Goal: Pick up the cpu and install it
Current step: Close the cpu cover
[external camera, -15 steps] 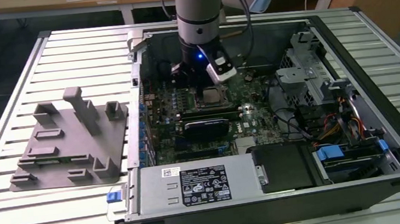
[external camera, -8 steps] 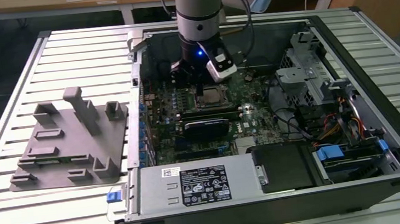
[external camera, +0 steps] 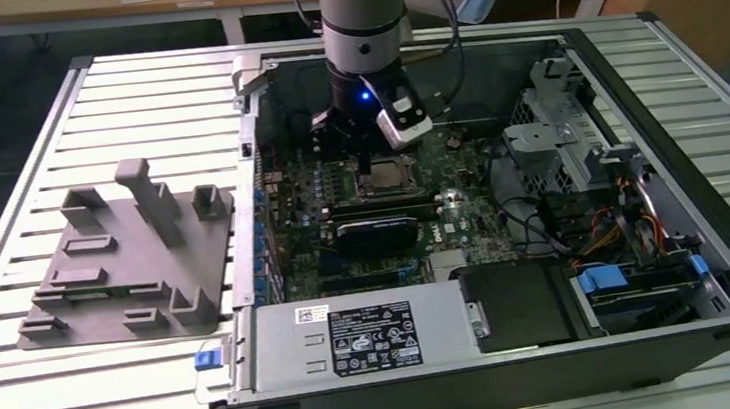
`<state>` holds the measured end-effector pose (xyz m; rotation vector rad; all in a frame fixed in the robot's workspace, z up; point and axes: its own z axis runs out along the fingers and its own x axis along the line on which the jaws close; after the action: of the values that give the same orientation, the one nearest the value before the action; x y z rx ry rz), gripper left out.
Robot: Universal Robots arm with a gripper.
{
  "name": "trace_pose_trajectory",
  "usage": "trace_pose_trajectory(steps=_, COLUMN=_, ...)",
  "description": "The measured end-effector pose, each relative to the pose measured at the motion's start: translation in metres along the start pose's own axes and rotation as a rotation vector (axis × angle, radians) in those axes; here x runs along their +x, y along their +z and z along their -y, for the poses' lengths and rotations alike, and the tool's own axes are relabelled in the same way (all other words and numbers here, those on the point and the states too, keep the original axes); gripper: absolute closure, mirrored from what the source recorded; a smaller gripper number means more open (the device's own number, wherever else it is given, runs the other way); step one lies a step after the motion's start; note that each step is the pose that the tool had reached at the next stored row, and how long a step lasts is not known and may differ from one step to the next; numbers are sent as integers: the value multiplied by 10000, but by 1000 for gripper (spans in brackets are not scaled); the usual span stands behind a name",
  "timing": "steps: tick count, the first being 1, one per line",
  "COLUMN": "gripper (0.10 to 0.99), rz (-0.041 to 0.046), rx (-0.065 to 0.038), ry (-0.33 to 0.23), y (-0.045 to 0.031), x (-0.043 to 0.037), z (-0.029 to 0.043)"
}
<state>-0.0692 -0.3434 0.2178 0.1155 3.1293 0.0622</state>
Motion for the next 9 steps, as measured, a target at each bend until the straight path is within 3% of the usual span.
trace_pose_trajectory(steps=9, gripper=980, rz=0, rx=1, ry=1, y=1, x=-80, z=-6)
